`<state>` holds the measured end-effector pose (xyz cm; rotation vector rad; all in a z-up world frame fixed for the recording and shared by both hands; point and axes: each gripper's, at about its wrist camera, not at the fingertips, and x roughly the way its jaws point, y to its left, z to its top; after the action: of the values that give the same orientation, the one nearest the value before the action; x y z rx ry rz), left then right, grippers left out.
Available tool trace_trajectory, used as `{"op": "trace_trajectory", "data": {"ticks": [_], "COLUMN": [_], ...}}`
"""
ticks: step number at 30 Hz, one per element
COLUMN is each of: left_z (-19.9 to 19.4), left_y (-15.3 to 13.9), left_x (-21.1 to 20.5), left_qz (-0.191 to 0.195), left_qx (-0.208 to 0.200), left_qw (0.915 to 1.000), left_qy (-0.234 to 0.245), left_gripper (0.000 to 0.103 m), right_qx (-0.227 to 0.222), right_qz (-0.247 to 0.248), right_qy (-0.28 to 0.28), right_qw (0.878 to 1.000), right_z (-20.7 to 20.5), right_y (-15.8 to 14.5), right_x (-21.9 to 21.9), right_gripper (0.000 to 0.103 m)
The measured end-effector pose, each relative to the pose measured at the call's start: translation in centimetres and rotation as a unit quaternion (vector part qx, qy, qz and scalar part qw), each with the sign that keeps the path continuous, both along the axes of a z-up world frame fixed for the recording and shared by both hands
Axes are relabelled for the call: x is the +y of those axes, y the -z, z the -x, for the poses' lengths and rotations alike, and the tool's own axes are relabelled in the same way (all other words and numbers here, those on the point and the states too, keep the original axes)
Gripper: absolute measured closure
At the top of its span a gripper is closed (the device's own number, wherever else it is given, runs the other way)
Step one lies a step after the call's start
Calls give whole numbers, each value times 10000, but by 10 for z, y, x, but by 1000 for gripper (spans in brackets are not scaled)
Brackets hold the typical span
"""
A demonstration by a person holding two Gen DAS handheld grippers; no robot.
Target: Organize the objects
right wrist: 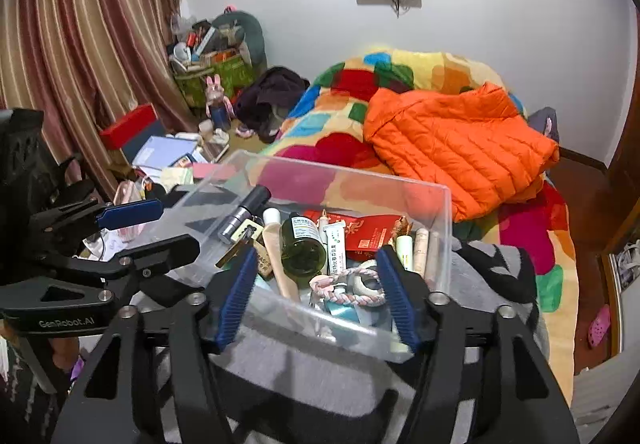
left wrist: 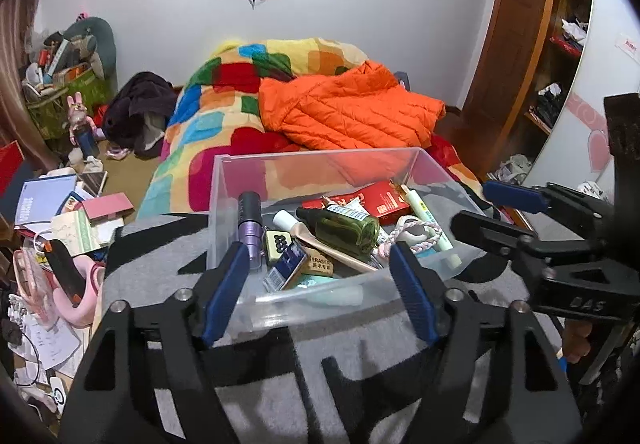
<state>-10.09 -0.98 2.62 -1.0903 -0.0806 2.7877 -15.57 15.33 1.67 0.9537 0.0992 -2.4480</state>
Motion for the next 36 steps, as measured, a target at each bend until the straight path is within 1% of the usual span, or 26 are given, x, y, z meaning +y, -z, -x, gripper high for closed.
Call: {"op": "trace_trajectory", "data": {"ticks": [4,9,16,17,18,20,23,30,36], "left_z": [-13,-30,-49,-51,-52,-55,-58,-54,-52], "left_y": [1,5,10,10,11,11,11,14,15], "left_x": [-1,-1,6,7,8,8,10,10,10], "left_qz": [-25,-72,-14,0,3,-2,-12,-99,-113], "left_qx": [78,164,294,294,298,345,391,250,221], "left_qw": [9999,9998,9995,9995,9995,9993,9992,9996,9996], "left_qy": [-67,-128,-103,-105,-110,-133,-115,-99,-93], "left_gripper": [29,28,27,25,20,15,15,15,15], "right_qx": [238,326,182,164,141,104,71,25,10], "right_qz": [15,22,119,134,147,183,221,260,266], "right_qy": [80,165,265,277,287,300,311,306,297], "right_qw": [9997,9993,9994,9994,9994,9993,9992,9992,9992], "right_z": [-18,-35,-47,-48,-49,-51,-53,-54,-54], "right_y": [-3,2,14,16,17,19,21,23,23], "right_x": [5,9,17,18,19,21,22,21,21], "right_gripper": [28,24,24,24,24,24,24,23,23]}}
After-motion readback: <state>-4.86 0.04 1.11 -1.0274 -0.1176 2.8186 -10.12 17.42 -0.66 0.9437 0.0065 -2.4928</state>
